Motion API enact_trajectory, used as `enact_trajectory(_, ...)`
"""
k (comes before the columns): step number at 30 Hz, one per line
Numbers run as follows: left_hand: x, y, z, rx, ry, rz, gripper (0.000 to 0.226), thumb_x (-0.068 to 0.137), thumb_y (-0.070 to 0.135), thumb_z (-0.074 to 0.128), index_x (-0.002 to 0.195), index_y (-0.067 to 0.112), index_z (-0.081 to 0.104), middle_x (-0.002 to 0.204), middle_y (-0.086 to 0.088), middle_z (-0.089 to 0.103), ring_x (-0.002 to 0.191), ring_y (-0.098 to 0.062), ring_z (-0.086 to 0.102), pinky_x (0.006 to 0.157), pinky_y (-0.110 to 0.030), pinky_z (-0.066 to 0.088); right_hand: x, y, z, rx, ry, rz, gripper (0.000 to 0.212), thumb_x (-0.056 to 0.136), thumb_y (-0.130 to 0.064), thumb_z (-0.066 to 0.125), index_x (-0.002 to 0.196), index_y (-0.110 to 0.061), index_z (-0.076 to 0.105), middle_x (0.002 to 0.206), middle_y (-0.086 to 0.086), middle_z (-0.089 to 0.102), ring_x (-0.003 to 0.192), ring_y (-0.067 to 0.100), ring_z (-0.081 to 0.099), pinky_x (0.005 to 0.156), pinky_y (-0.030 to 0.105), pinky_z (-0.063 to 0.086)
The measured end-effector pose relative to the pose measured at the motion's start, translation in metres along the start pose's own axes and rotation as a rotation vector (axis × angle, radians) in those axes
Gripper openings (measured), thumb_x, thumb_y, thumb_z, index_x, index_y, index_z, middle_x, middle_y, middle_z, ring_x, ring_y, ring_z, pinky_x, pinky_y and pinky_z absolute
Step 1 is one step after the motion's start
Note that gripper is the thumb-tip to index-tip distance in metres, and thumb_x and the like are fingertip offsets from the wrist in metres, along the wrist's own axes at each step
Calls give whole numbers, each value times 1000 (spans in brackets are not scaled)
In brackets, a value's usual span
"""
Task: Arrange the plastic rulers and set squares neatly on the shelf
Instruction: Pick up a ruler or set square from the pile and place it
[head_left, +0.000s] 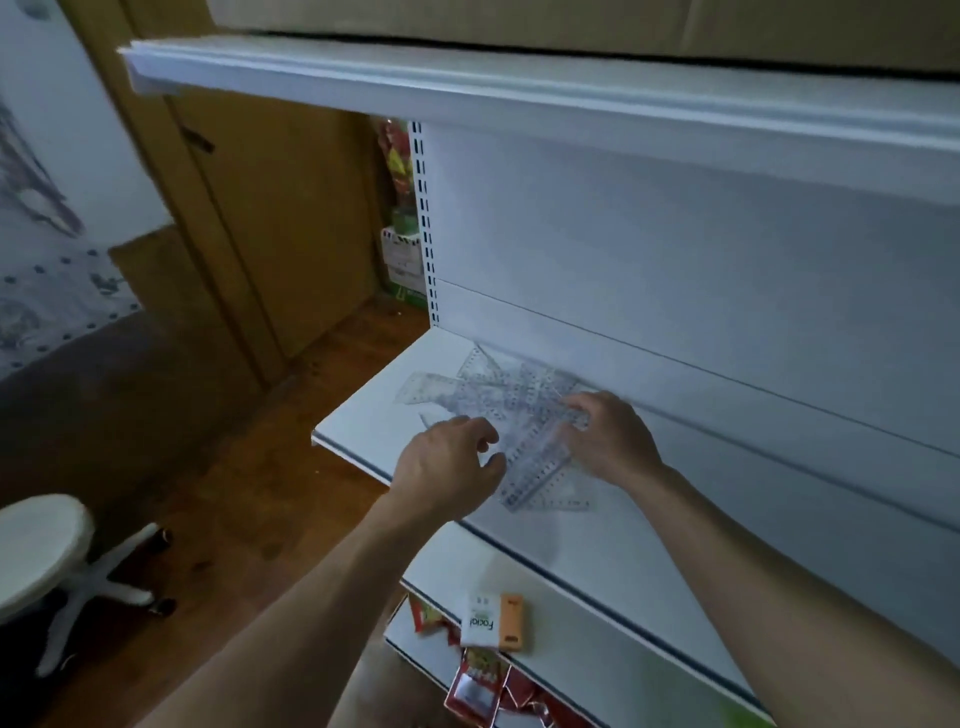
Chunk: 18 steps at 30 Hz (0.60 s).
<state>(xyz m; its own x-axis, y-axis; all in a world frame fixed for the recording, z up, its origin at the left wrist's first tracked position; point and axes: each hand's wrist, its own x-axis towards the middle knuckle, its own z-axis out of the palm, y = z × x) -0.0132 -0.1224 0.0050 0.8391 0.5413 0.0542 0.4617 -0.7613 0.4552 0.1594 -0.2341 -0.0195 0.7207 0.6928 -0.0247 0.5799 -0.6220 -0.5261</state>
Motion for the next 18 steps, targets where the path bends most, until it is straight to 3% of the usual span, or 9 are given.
enact_trajectory(4,37,-26,-1,-26,-99,96,34,91,45,55,120,28,60,115,8,64,95,-12,62,81,-32,57,12,-9,19,-51,35,133,55,86,-40,56,137,-22,47,139,3,49,128,22,43,102,35,40)
enact_trajectory(10,67,-51,-2,-81,-219,161,36,91,46,55,122,29,59,117,10,62,96,-13,62,82,-31,57,25,-20,32,-152,57,164,57,91,-42,55,142,-20,42,146,3,44,132,23,39,105,34,35)
enact_trajectory(15,82,-55,-2,-95,-214,198,33,92,44,55,120,28,60,117,9,63,97,-12,60,83,-30,56,30,-18,32,-155,169,144,30,88,-34,61,117,-26,64,115,-2,66,101,20,60,80,29,47)
enact_trajectory(18,88,-53,-1,-99,-222,216,33,92,43,55,120,27,60,117,9,64,98,-11,60,85,-31,55,31,-17,28,-159,184,165,27,85,-28,64,112,-27,66,108,-5,67,99,19,59,80,29,46)
